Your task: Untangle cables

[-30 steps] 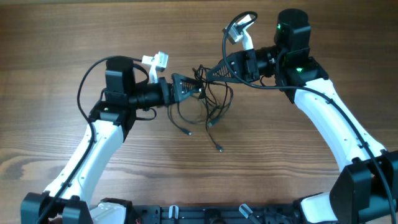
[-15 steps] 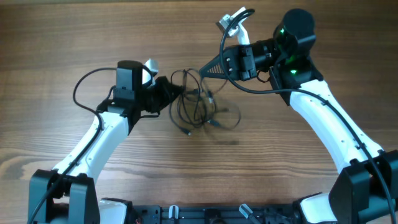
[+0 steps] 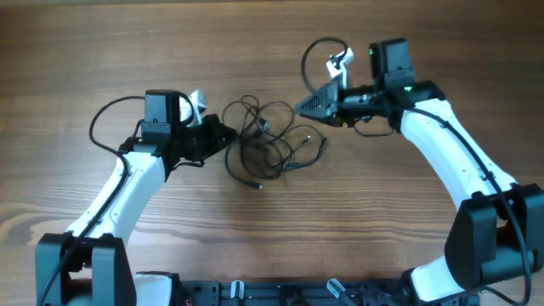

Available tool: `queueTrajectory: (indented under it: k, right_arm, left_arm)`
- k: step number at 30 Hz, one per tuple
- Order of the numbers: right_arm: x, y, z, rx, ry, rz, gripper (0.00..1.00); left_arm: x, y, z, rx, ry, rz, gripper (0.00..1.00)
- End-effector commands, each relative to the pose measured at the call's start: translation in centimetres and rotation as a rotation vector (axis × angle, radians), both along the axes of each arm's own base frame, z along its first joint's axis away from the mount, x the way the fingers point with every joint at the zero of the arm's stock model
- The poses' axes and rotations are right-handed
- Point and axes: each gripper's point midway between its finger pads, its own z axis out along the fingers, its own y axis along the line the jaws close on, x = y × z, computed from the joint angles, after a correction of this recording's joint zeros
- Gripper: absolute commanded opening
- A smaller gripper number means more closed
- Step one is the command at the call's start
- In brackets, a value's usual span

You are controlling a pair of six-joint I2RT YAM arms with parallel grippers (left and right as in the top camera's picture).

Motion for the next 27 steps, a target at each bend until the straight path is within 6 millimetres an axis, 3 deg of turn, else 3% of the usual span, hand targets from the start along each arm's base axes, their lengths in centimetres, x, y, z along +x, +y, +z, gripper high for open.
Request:
queueTrajectory:
  k: [1,3,5,8,9,12,16,23,27]
  right_arm:
    - [-0.7,0.8,-1.9,-0.132,-0.147,0.099,0.45]
    - [-1.8,2.2,-1.9,-0.128,-0.143,0.145,0.54]
    - [-2.8,3.4,-2.0,-0.127,-0.143,0.181,0.55]
    - [-3.9,4.6,-2.3,-0.145,-0.107,0.194,0.49]
    - [-4.2,4.8,-2.6,-0.161,-0.08,0.181,0.42]
    - [-4.5,4.7,-3.6,-0.226,-0.004,0.125,0.39]
    - [-4.8,3.6,-4.9,-0.309,0.091,0.045,0.46]
    - [-4.3,3.4,-5.0,-0.321,0.132,-0.024,0.46]
    - [-3.6,2.8,-5.5,-0.361,0.138,-0.082,0.33]
  left_arm:
    - [-2.0,-3.8,3.5,-0.206,-0.11,-0.253,0.04]
    - [-2.4,-4.5,3.5,-0.207,-0.119,-0.283,0.04]
    - [-2.8,-5.3,3.6,-0.208,-0.119,-0.307,0.04]
    - [-3.2,-6.1,3.7,-0.21,-0.127,-0.335,0.04]
    - [-3.3,-6.4,3.7,-0.212,-0.13,-0.343,0.04]
    - [-3.5,-6.6,4.2,-0.225,-0.141,-0.357,0.04]
    - [-3.5,-6.6,5.1,-0.225,-0.169,-0.36,0.04]
    - [-4.2,-6.8,5.0,-0.228,-0.142,-0.367,0.04]
    - [-4.6,-7.5,5.0,-0.23,-0.145,-0.391,0.04]
